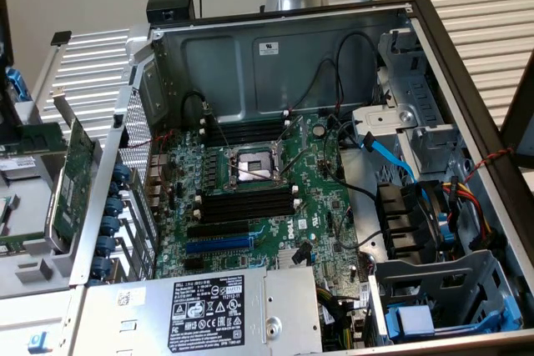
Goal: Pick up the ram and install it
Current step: 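Pick up the ram and move it above insertion slot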
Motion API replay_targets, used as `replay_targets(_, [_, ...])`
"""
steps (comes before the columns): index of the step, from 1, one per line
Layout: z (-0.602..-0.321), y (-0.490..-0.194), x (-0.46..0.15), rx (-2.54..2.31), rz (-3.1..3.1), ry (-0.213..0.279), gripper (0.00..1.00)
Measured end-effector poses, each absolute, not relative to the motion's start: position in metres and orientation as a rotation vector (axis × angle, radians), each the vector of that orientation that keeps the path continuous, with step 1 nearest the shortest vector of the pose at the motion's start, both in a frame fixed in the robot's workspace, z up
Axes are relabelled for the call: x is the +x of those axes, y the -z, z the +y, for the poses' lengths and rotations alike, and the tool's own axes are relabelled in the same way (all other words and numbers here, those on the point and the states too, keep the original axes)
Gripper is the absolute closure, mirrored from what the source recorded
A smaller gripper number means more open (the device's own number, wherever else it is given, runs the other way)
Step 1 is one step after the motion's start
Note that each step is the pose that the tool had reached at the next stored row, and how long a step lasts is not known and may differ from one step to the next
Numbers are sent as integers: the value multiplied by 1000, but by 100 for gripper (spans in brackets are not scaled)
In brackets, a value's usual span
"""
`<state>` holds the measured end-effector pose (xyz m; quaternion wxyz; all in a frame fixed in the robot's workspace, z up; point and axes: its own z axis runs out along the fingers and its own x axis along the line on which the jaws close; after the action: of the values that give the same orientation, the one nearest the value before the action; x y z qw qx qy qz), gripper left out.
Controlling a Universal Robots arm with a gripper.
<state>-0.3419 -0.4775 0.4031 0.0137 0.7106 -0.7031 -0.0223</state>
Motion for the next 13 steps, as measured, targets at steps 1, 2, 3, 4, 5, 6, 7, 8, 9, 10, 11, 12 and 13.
replay_targets(1, [-478,-405,-339,2213,-2190,69,87])
replay_targets(2, [-478,-407,-336,2213,-2190,69,87])
replay_targets(3, [-478,-408,-332,2213,-2190,69,87])
replay_targets(4, [-478,-410,-329,2213,-2190,69,87])
replay_targets(5, [-478,-411,-325,2213,-2190,69,87])
replay_targets(6, [-478,-413,-322,2213,-2190,69,87])
replay_targets(7, [-478,-414,-318,2213,-2190,70,87])
replay_targets(8, [-478,-415,-314,2213,-2189,70,87])
replay_targets(9, [-478,-416,-310,2213,-2189,70,87])
replay_targets(10, [-479,-417,-306,2213,-2189,70,87])
replay_targets(11, [-479,-418,-301,2212,-2189,70,87])
replay_targets(12, [-479,-418,-297,2212,-2189,71,87])
replay_targets(13, [-479,-419,-292,2212,-2188,71,87])
